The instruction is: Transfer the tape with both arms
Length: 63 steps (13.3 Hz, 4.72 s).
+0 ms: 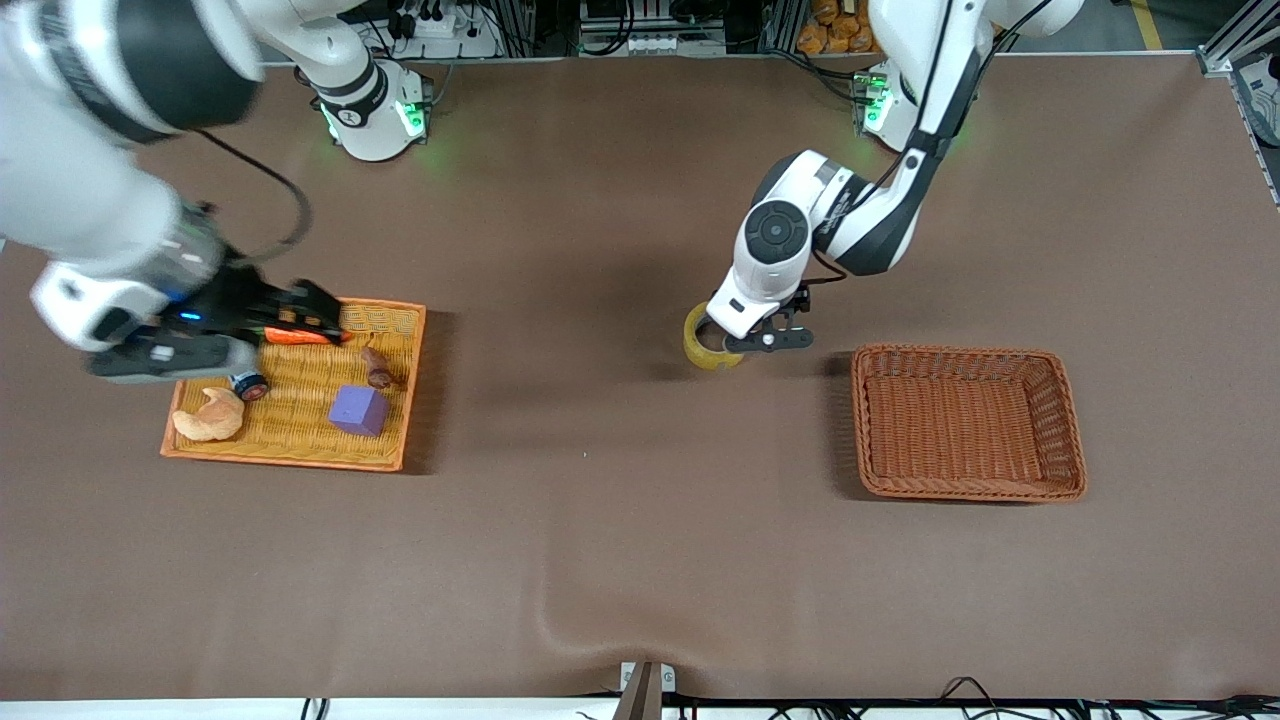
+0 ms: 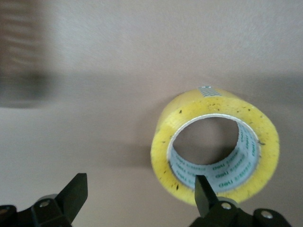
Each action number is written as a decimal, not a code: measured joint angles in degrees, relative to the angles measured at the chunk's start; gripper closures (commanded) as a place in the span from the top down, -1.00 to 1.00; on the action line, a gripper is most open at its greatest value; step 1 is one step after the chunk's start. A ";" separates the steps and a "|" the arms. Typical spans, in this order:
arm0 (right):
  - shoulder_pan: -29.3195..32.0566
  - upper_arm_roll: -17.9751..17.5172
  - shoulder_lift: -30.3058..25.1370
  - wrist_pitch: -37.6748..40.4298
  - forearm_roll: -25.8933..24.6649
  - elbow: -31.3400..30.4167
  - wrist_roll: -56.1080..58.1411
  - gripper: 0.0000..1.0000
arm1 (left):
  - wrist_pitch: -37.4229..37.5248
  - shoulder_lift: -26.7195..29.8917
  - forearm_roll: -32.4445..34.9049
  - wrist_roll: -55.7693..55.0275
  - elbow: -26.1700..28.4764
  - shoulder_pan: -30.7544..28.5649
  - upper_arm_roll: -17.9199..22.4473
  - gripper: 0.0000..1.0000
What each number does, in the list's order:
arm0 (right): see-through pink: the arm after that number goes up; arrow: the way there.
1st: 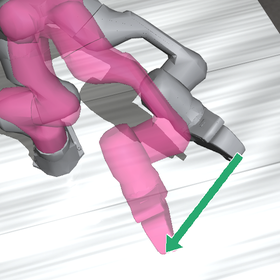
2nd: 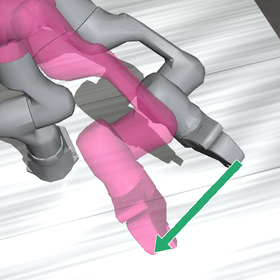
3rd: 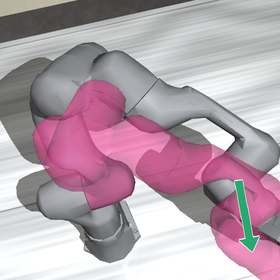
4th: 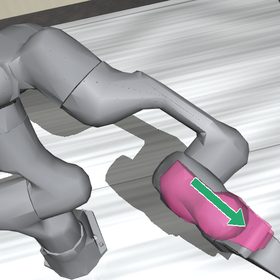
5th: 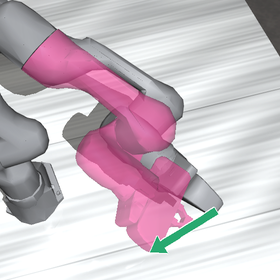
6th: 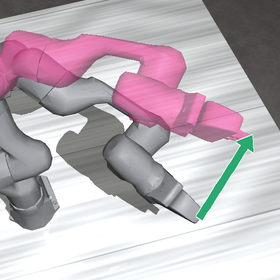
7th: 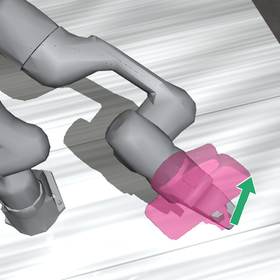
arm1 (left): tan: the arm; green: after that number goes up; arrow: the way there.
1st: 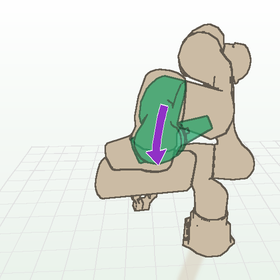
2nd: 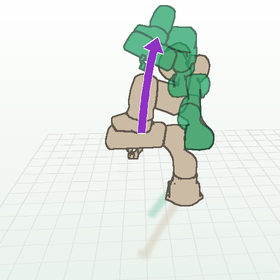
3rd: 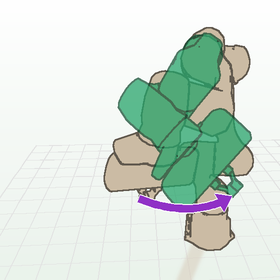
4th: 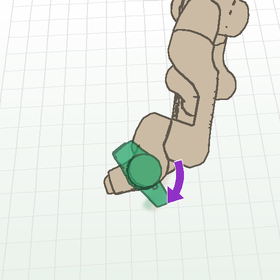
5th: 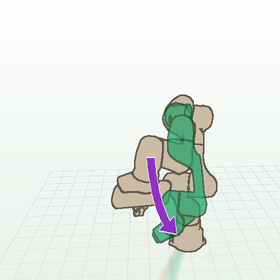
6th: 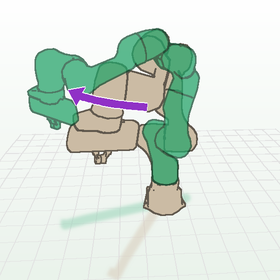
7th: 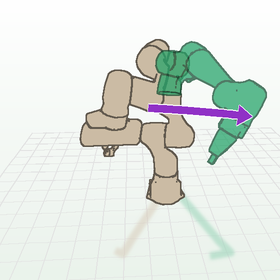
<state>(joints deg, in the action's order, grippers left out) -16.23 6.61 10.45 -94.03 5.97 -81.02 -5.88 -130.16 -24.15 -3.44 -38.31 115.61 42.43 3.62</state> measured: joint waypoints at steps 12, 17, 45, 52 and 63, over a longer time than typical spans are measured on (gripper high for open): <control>17.34 -1.77 -6.51 9.20 -3.67 -3.14 15.76 1.00 | -4.46 -4.32 0.00 -2.88 -0.50 0.74 -0.04 -1.00; 20.28 -2.14 -8.89 11.81 -3.77 -5.45 18.79 1.00 | -3.43 -1.27 -0.01 -7.05 -1.67 0.31 0.53 -1.00; 17.53 -2.56 -9.84 11.98 -6.62 -5.48 16.74 1.00 | 1.66 3.46 -0.02 -7.43 -5.54 -40.33 -0.47 1.00; 17.53 -2.53 -9.84 11.75 -6.62 -5.19 16.70 1.00 | 5.09 18.21 -0.02 5.51 -6.53 -40.10 -6.26 1.00; 17.53 -2.46 -9.86 11.80 -6.62 -3.96 16.68 1.00 | 39.60 26.49 0.39 32.87 -23.05 -40.72 -7.66 1.00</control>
<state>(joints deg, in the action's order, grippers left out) 1.30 4.15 0.59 -82.24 -0.65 -84.98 10.80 -90.56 2.34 -3.05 -5.43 92.56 1.71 -4.03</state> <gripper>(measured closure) 0.000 0.000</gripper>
